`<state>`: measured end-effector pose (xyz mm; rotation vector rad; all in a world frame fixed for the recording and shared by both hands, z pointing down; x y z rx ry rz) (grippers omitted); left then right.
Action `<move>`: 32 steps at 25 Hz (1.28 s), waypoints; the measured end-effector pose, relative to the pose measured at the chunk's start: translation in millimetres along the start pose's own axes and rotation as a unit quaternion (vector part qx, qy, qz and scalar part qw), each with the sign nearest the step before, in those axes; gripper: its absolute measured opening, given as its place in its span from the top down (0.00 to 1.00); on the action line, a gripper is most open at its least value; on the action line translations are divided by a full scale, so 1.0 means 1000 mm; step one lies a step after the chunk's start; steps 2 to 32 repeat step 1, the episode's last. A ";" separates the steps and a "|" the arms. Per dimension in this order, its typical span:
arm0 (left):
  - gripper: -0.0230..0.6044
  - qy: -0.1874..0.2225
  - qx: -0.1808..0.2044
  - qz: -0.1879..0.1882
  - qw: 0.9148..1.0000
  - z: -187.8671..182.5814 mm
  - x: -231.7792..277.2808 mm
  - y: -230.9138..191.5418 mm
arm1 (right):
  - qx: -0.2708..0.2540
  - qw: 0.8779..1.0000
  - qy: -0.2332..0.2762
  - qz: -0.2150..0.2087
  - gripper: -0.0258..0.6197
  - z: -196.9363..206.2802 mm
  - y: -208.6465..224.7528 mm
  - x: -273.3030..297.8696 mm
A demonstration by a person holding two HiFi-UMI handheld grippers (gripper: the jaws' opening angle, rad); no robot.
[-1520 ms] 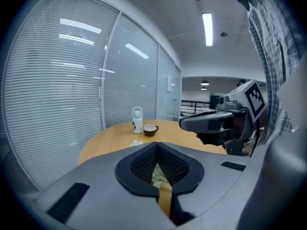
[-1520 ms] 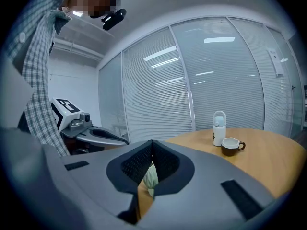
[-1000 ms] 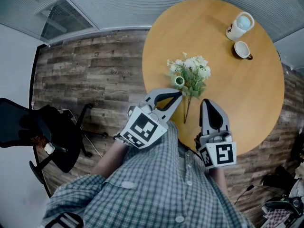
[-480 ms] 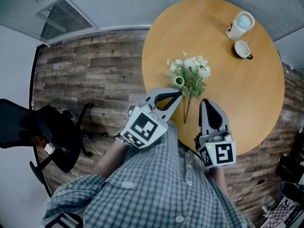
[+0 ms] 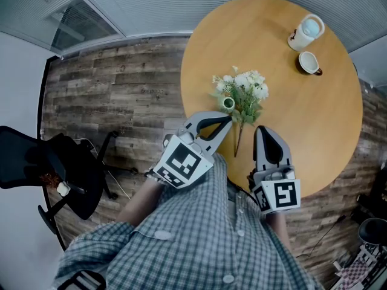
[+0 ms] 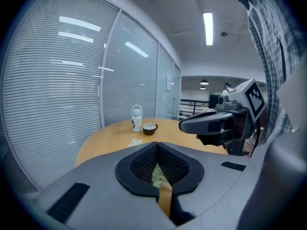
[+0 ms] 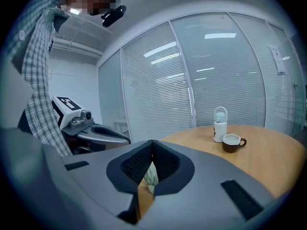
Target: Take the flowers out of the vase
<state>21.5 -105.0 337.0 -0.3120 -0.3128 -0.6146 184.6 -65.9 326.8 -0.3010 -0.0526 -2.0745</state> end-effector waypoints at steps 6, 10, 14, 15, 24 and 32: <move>0.95 0.000 0.000 0.000 1.000 0.000 0.000 0.000 | 0.000 1.000 0.000 0.000 0.95 0.000 0.000 0.000; 0.95 0.000 0.000 0.000 1.000 0.000 0.000 0.000 | 0.000 1.000 0.000 0.000 0.95 0.000 0.000 0.000; 0.95 0.000 0.000 0.000 1.000 0.000 0.000 0.000 | 0.000 1.000 0.000 0.000 0.95 0.000 0.000 0.000; 0.95 0.000 0.000 0.000 1.000 0.000 0.000 0.000 | 0.000 1.000 0.000 0.000 0.95 0.000 0.000 0.000; 0.95 0.000 0.000 0.000 1.000 0.000 0.000 0.000 | 0.000 1.000 0.000 0.000 0.95 0.000 0.000 0.000; 0.95 0.000 0.000 0.000 1.000 0.000 0.000 0.000 | 0.000 1.000 0.000 0.000 0.95 0.000 0.000 0.000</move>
Point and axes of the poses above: the fingertips, and each gripper's own axes: x forward along the fingers, y to its right, z out of its underside, the point moved 8 cm from there along -x, backward along the fingers, and after that the axes turned 12 degrees about -x, right-handed, at the moved point
